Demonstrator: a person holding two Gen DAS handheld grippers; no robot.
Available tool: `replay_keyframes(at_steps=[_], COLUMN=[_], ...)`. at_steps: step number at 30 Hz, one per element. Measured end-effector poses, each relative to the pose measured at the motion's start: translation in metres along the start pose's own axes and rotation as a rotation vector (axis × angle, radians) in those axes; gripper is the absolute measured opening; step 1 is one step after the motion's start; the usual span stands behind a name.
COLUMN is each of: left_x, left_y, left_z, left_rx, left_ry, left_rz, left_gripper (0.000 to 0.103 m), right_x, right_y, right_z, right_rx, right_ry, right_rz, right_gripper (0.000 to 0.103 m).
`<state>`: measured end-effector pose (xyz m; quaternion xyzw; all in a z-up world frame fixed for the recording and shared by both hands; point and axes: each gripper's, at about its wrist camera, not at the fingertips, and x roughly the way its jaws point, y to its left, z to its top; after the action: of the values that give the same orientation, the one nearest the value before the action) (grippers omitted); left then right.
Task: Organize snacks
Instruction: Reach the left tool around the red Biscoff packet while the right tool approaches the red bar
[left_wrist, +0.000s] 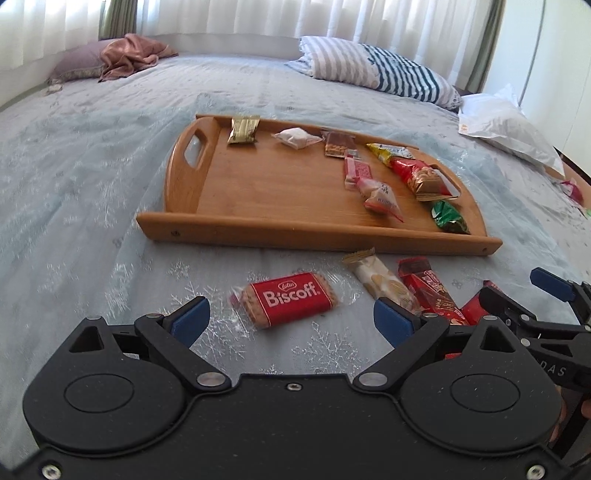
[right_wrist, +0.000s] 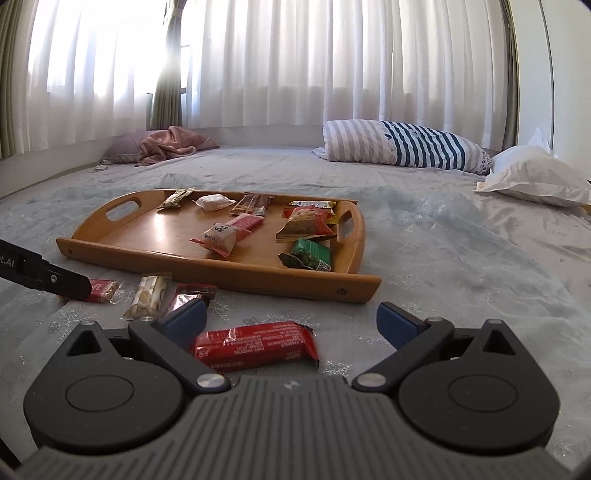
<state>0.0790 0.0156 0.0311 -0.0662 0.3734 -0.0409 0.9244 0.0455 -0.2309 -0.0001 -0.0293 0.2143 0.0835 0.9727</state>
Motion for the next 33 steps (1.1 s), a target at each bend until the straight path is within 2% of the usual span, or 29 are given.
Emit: replay_keyframes(at_steps=[5, 11, 17, 18, 19, 21, 25, 27, 29, 31, 33], left_x=[0.006, 0.016, 0.021, 0.022, 0.022, 0.022, 0.022, 0.022, 0.022, 0.024, 0.028], left_y=[-0.006, -0.009, -0.013, -0.014, -0.015, -0.018, -0.018, -0.019, -0.020, -0.022, -0.025], left_z=[-0.004, -0.005, -0.002, -0.002, -0.002, -0.002, 0.000, 0.001, 0.001, 0.001, 0.001], left_rx=[-0.005, -0.023, -0.010, -0.002, 0.007, 0.028, 0.023, 0.024, 0.034, 0.047, 0.059], left_ry=[-0.022, -0.012, -0.028, -0.026, -0.023, -0.025, -0.027, -0.032, -0.040, -0.045, -0.039], left_rz=[0.040, 0.045, 0.057, 0.060, 0.069, 0.088, 0.069, 0.066, 0.074, 0.079, 0.087], left_gripper=[0.095, 0.095, 0.093, 0.089, 0.079, 0.071, 0.064, 0.065, 0.069, 0.079, 0.079], right_x=[0.007, 0.011, 0.019, 0.020, 0.020, 0.020, 0.019, 0.021, 0.021, 0.020, 0.021], right_y=[0.005, 0.005, 0.000, 0.002, 0.003, 0.006, 0.006, 0.003, 0.002, 0.003, 0.003], right_z=[-0.007, -0.010, -0.013, -0.014, -0.015, -0.016, -0.017, -0.017, -0.017, -0.017, -0.018], right_rx=[-0.022, -0.021, -0.005, -0.011, -0.020, -0.039, -0.030, -0.020, -0.018, -0.023, -0.024], right_ry=[0.023, 0.034, 0.087, 0.088, 0.085, 0.080, 0.078, 0.080, 0.078, 0.074, 0.070], right_rz=[-0.002, 0.025, 0.111, 0.112, 0.111, 0.108, 0.115, 0.121, 0.122, 0.119, 0.119], right_gripper=[0.103, 0.103, 0.103, 0.103, 0.103, 0.103, 0.103, 0.103, 0.103, 0.103, 0.103])
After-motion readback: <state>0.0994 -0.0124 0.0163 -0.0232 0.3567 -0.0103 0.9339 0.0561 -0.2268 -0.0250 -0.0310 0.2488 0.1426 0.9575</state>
